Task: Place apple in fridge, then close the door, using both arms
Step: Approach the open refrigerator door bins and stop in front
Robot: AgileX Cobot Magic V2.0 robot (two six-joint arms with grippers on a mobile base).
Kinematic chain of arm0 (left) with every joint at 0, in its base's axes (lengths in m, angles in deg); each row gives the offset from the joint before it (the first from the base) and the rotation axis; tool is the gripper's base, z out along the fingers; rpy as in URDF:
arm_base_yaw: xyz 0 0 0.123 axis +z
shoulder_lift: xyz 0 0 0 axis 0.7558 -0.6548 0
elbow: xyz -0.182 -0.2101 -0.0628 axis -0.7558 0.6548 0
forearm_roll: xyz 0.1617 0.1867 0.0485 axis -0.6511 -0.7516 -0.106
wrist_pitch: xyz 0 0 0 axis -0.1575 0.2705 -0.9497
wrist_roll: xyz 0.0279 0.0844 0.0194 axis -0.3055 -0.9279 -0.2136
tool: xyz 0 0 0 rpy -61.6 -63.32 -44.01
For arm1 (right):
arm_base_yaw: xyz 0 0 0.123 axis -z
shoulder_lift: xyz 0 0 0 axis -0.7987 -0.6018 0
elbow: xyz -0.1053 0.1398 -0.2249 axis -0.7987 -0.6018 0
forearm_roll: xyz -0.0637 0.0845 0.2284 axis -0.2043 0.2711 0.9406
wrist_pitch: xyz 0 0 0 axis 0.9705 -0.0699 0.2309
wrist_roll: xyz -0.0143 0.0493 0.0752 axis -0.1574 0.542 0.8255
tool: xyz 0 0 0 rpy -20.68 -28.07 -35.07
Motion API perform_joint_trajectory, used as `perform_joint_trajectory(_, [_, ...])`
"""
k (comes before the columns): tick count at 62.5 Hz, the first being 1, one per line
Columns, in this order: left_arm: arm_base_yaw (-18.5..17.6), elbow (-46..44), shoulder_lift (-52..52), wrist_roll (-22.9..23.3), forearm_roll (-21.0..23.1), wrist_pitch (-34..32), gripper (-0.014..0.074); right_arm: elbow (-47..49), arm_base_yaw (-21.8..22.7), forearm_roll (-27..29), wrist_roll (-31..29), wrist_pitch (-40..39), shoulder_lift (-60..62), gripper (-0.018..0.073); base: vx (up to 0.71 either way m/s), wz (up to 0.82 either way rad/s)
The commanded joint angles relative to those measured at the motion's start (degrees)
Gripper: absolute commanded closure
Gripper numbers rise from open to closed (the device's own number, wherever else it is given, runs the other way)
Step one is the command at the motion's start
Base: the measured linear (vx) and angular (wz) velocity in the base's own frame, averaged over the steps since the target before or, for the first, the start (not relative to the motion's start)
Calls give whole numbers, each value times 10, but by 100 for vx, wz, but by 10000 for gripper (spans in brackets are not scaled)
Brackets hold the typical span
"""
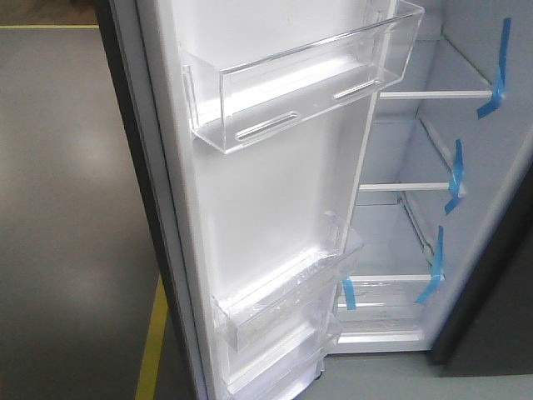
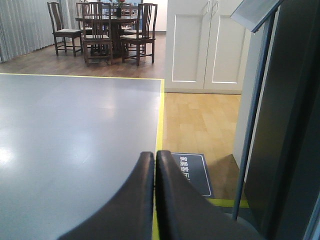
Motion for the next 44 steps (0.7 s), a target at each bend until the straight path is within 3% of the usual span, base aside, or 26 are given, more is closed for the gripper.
perform_joint_trajectory(1, [-1, 16, 9, 2, 1, -39, 603, 17, 1, 6, -5, -43, 11, 536, 0, 0])
perform_joint_trajectory(44, [-1, 16, 9, 2, 1, -39, 603, 17, 1, 6, -5, -43, 11, 536, 0, 0])
